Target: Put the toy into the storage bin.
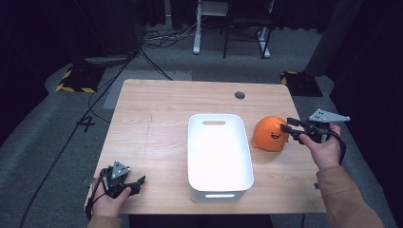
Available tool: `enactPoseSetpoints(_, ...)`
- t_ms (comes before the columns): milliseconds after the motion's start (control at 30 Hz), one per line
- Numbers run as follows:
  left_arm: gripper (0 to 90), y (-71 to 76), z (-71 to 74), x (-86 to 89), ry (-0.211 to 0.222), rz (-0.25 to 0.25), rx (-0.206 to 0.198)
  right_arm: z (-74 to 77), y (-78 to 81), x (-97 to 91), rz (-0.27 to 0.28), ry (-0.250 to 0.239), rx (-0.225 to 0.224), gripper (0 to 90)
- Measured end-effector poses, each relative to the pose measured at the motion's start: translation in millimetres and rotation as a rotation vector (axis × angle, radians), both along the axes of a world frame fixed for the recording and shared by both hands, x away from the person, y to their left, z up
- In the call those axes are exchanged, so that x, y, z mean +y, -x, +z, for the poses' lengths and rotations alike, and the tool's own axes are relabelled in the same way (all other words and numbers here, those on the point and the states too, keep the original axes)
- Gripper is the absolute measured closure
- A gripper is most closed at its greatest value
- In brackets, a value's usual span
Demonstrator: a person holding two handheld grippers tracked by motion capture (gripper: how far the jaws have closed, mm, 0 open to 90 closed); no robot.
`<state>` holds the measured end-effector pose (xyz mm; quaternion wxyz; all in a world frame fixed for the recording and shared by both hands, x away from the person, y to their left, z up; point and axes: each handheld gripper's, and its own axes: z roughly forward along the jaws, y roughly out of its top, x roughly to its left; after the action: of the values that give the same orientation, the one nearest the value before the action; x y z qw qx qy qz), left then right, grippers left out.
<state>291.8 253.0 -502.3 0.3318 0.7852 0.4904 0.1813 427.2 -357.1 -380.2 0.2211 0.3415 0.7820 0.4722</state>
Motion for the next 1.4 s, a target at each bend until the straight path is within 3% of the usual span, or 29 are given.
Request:
enactPoseSetpoints(400, 22.1, -7.7, -0.7, -2.0, -0.012, -0.006, 0.002, -3.2, -21.0, 14.4, 0.004, 0.004, 0.031, 51.1)
enactPoseSetpoints(633, 21.8, -8.1, -0.8, -2.6, -0.012, -0.001, -0.001, -12.6, -31.0, 18.5, 0.006, 0.015, 0.055, 48.8)
enactPoseSetpoints(667, 21.8, -8.1, -0.9, -2.7, -0.011, 0.001, -0.001, -12.6, -29.5, 20.8, 0.004, 0.035, 0.05, 55.8)
enactPoseSetpoints(733, 21.8, -8.1, -0.8, -2.6, -0.012, -0.001, -0.001, -12.6, -29.2, 20.6, 0.012, 0.04, 0.053, 60.1)
enactPoseSetpoints(800, 21.8, -8.1, -0.9, -2.7, -0.011, 0.0, -0.001, -10.8, -27.1, 19.6, 0.018, 0.042, 0.061, 73.4)
enactPoseSetpoints(867, 21.8, -8.1, -0.8, -2.6, -0.012, -0.001, -0.001, -9.1, -25.7, 17.9, 0.023, 0.046, 0.056, 77.7)
enactPoseSetpoints(1100, 21.8, -8.1, -0.8, -2.7, -0.011, -0.001, 0.0, -1.4, -23.0, 15.4, 0.029, 0.021, 0.052, 80.3)
enactPoseSetpoints(1400, 21.8, -8.1, -0.7, -2.5, -0.014, -0.002, -0.001, 22.3, -15.4, 15.8, 0.089, -0.004, 0.029, 80.5)
